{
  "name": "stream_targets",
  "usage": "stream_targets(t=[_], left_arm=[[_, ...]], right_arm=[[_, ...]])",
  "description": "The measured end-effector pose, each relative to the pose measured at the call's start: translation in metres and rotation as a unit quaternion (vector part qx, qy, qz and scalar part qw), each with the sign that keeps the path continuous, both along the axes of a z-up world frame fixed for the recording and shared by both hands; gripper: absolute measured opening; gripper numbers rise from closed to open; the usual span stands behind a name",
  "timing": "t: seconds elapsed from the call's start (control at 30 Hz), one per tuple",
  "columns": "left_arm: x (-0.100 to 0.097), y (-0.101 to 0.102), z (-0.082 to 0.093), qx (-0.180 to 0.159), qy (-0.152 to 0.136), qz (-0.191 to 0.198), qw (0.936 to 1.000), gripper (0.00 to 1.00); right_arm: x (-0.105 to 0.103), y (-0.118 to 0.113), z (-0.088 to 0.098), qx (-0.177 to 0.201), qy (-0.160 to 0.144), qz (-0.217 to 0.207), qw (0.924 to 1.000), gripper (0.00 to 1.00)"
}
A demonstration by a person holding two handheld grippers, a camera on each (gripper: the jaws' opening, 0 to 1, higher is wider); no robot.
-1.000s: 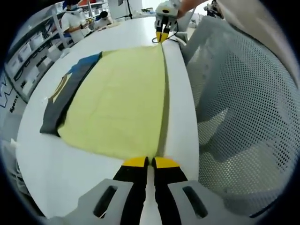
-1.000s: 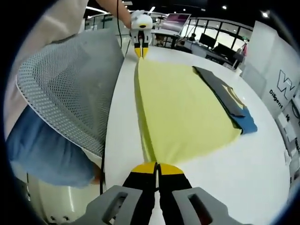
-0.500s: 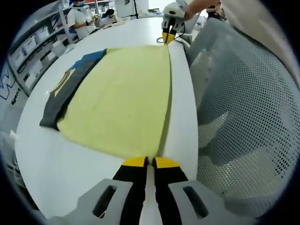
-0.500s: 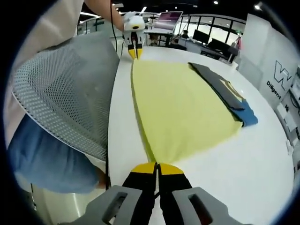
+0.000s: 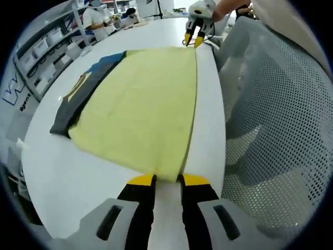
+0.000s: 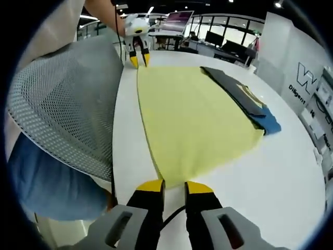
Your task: Fold the garment on the visible template until the final outline fits inside the template.
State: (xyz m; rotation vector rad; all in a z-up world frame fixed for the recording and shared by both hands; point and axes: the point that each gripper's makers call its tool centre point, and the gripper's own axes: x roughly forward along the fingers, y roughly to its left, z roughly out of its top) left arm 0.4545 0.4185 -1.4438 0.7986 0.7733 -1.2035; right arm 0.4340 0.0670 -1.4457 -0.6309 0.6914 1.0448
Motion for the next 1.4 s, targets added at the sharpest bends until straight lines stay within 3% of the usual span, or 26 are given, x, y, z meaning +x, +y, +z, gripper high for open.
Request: stream_targets(t=[0.2, 0.27, 0.43, 0.63, 0.8, 0.9, 1.4], left_arm=[[0.002, 0.001, 0.001, 0.002, -0.005, 0.005, 1.0, 0.08], [0.001, 0.001, 0.002, 0.001, -0.002, 0.004, 1.0, 0.07], [0.002, 0.0, 0.01, -0.005, 0.004, 0.007, 1.0, 0.06], [0.004, -0.001, 0.019, -0.012, 0.007, 0.009, 0.9999, 0.06], [0.006, -0.003, 0.03, -0.032, 0.026, 0.035, 0.9986, 0.06], [0.011, -0.003, 0.044, -0.046, 0.032, 0.049, 0.9972, 0.06], [0.067, -0.002, 0.115, -0.124, 0.012, 0.109, 0.9862, 0.05]], right_arm=[[-0.002, 0.001, 0.0, 0.004, 0.002, -0.009, 1.0, 0.05], [-0.003, -0.001, 0.0, 0.001, 0.002, -0.007, 1.0, 0.0], [-0.006, -0.002, 0.003, 0.008, 0.012, -0.008, 0.9999, 0.0], [0.0, -0.002, 0.019, 0.028, 0.008, -0.016, 0.9994, 0.0], [0.003, -0.001, 0.041, 0.066, 0.025, -0.037, 0.9968, 0.0], [0.003, 0.001, 0.054, 0.098, 0.043, -0.054, 0.9928, 0.0], [0.055, -0.005, 0.117, 0.179, 0.014, -0.096, 0.9791, 0.0]])
